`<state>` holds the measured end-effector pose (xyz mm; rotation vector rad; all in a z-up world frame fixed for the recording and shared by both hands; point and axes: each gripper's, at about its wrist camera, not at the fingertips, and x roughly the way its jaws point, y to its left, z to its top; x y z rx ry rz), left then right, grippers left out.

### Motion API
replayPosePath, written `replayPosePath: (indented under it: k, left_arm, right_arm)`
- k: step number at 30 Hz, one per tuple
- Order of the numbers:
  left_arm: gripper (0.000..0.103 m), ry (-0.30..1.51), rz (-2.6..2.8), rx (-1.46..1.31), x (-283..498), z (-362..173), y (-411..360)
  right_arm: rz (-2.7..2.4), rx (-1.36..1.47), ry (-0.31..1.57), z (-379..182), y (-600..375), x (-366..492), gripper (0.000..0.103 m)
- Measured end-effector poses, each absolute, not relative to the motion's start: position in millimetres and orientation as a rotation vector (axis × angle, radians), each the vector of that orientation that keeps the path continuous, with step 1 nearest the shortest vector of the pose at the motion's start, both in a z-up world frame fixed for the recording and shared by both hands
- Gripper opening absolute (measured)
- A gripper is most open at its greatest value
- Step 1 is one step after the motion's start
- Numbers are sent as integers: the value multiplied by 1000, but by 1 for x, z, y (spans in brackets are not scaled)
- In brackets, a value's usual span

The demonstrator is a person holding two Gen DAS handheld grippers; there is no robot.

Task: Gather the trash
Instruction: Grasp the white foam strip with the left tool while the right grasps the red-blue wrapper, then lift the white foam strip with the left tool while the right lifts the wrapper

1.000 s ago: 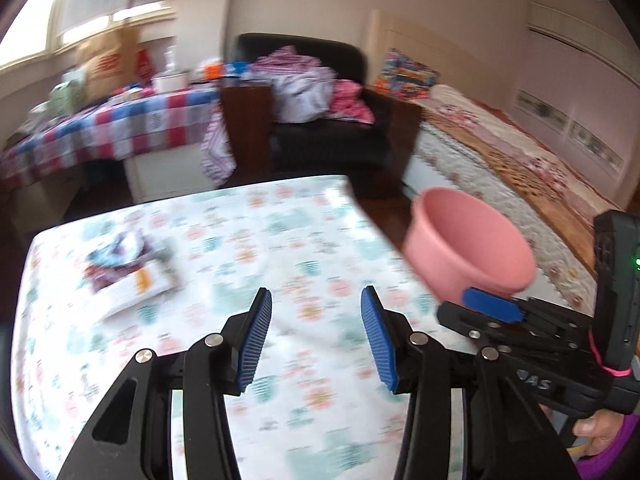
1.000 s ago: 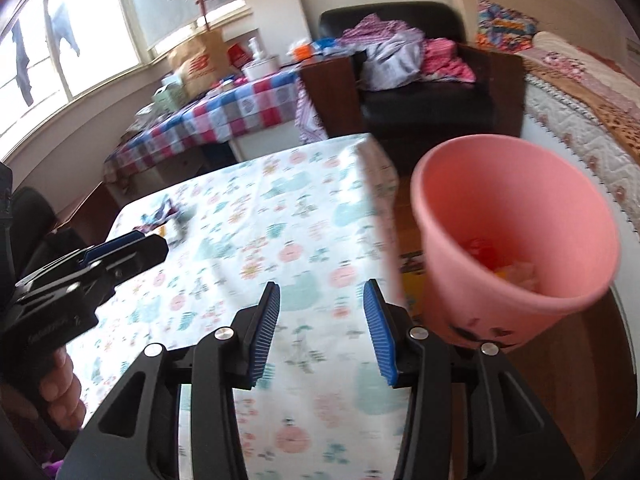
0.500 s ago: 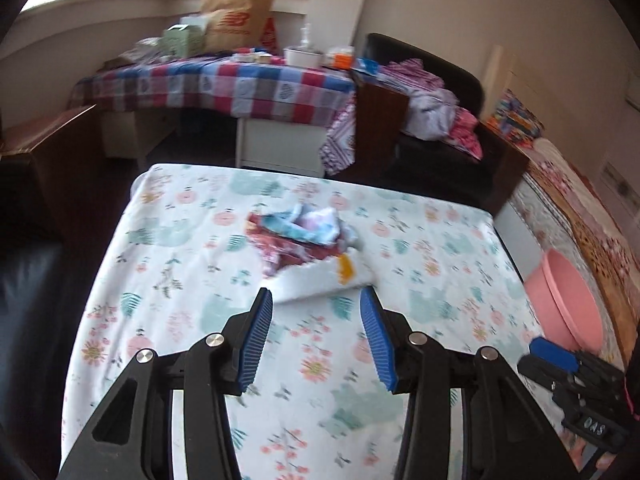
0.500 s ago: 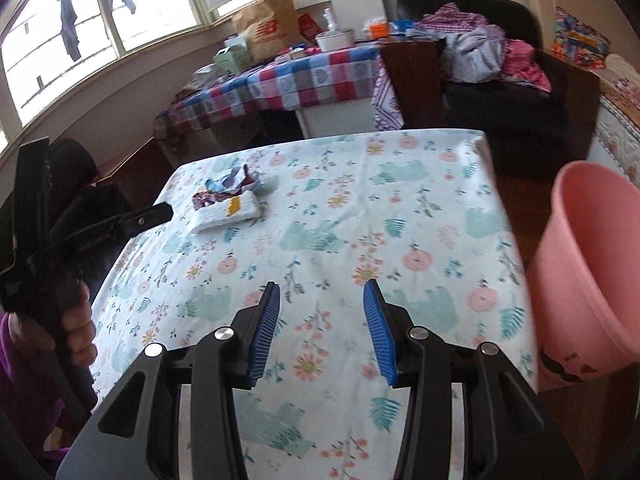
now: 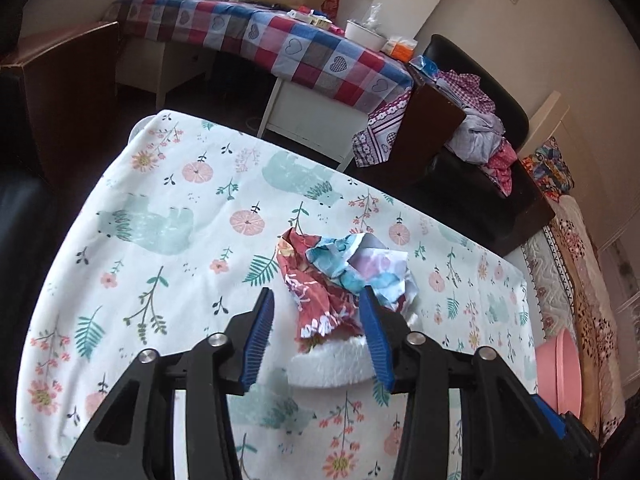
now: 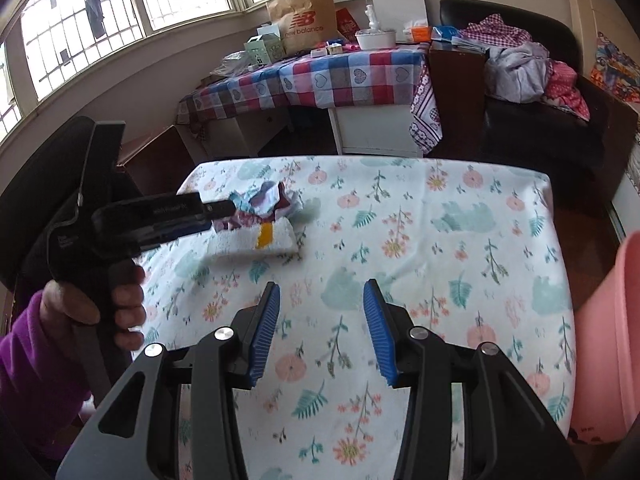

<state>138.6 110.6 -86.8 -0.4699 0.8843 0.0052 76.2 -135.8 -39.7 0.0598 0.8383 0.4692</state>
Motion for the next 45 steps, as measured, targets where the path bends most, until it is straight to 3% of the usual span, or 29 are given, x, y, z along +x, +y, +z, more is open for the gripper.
replayPosePath:
  k: [2,5,22,24,25,26,37,40,42,43,44,45]
  left_arm:
    - [15,891,9,-473,141,-92,112]
    - [8,882,7,-484,139,-93,114]
    - [5,878,-9,-476,114,-94,117]
    - [5,879,-11,-471,112,-93,116]
    - [5,880,-10,-470,110,-93,117]
    - [5,879,-8,-468,109,-92,116]
    - [5,825,-73,-435,80,-71,106]
    - [11,839,-133,-385,70,-66,93]
    - [25,859,-163,-358,63,-66,88]
    - [40,865,-172,-347,60,-66,86]
    - [47,872,-192,-335,55,-66,85]
    - [47,884,-208,-324,52,-67,83]
  right_arm:
    - [485,72,837,-38,-131,88,44]
    - [517,98,845,-38,-123,108,44]
    - [669,30,867,-53,-35,151,44]
    - [662,6,867,-56,-31,153,33]
    - [663,-11,883,-59,-28,154,16]
    - [665,-23,896,-61,-27,153,6]
    - [669,36,829,-37,-61,112,3]
    - [651,43,820,-34,-71,102,3]
    - [640,47,817,-32,-77,97,3]
    - [630,48,813,-31,-82,94,3]
    - [624,51,811,-30,-85,92,3]
    - [618,57,810,-29,-90,90,3]
